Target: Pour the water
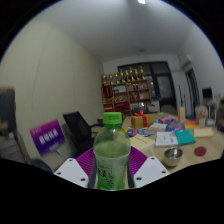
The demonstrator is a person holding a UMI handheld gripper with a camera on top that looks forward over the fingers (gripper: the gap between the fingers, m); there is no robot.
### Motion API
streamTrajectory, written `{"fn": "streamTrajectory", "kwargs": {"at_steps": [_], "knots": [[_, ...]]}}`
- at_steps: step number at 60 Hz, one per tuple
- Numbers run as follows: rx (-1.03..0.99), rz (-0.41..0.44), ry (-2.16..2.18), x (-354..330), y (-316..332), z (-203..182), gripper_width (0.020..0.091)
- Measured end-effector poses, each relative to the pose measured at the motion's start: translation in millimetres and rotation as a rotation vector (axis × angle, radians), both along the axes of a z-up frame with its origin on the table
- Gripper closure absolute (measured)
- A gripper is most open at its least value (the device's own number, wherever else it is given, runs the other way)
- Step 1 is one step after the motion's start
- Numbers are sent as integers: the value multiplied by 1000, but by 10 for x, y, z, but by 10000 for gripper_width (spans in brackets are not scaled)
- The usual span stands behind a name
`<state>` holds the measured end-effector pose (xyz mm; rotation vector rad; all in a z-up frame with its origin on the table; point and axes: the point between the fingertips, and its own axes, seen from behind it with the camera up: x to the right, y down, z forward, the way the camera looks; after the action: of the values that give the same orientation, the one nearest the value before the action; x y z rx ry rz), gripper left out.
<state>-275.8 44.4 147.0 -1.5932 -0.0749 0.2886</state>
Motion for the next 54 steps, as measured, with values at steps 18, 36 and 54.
{"fn": "streamTrajectory", "kwargs": {"at_steps": [18,36,54], "knots": [[-239,149,1123,554,635,457,655],[-425,165,1753,1000,648,212,669],[-533,134,1926,1091,379,38,668]]}}
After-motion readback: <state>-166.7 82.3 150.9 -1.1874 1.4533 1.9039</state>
